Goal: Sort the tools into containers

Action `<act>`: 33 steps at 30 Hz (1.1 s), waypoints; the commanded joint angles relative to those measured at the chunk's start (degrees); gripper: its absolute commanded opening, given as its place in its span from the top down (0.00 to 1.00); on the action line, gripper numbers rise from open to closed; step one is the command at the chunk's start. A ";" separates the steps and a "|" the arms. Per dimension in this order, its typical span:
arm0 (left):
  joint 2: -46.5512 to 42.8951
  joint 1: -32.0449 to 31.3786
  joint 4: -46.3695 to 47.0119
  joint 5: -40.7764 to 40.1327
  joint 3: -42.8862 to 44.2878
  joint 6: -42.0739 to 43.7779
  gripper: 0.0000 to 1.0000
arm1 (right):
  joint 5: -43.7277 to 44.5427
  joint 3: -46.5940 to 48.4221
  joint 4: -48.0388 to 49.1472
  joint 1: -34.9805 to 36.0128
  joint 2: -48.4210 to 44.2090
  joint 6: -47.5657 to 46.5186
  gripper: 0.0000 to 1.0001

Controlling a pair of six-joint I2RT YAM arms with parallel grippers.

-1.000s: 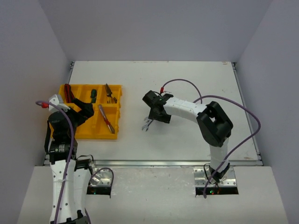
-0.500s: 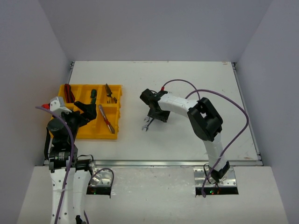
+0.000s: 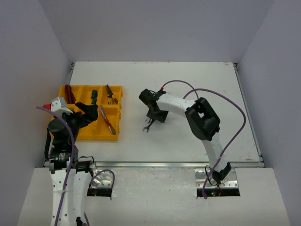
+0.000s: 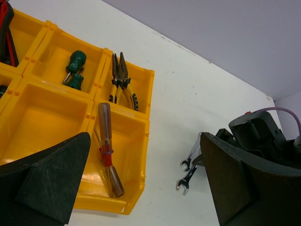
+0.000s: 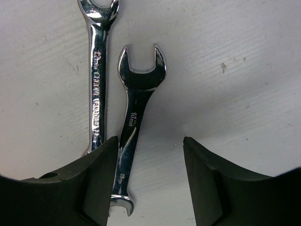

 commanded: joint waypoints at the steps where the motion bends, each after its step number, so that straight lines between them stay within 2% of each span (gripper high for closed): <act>1: 0.05 -0.55 3.09 0.80 0.47 0.87 0.00 | -0.22 1.26 -1.90 -0.38 1.69 3.85 0.45; 7: 0.31 -0.55 3.09 1.06 0.55 0.96 0.00 | -4.23 -0.05 -1.91 -0.38 4.10 6.68 0.52; 12: 0.22 -0.64 3.06 0.98 0.55 0.98 0.00 | -5.37 -2.69 -2.26 -0.38 4.03 9.15 0.64; 13: 0.22 -0.64 3.01 0.98 0.55 1.04 0.00 | -5.75 -3.66 -2.26 -0.40 3.71 9.83 0.67; 17: 0.16 -0.64 3.07 0.91 0.55 1.04 0.00 | -7.19 -5.04 -2.19 -0.64 3.72 9.88 0.89; 21: -0.10 -0.66 3.03 0.95 0.55 1.04 0.00 | -8.19 -6.67 -1.57 -0.70 3.48 9.55 1.00; 27: -0.31 -1.05 3.07 1.94 0.58 1.31 0.00 | -9.12 -14.83 6.61 -0.51 -1.70 3.16 1.00; 33: 0.98 -2.00 3.63 4.32 0.47 1.66 0.00 | -2.70 -19.90 11.17 1.44 -10.13 -9.85 1.00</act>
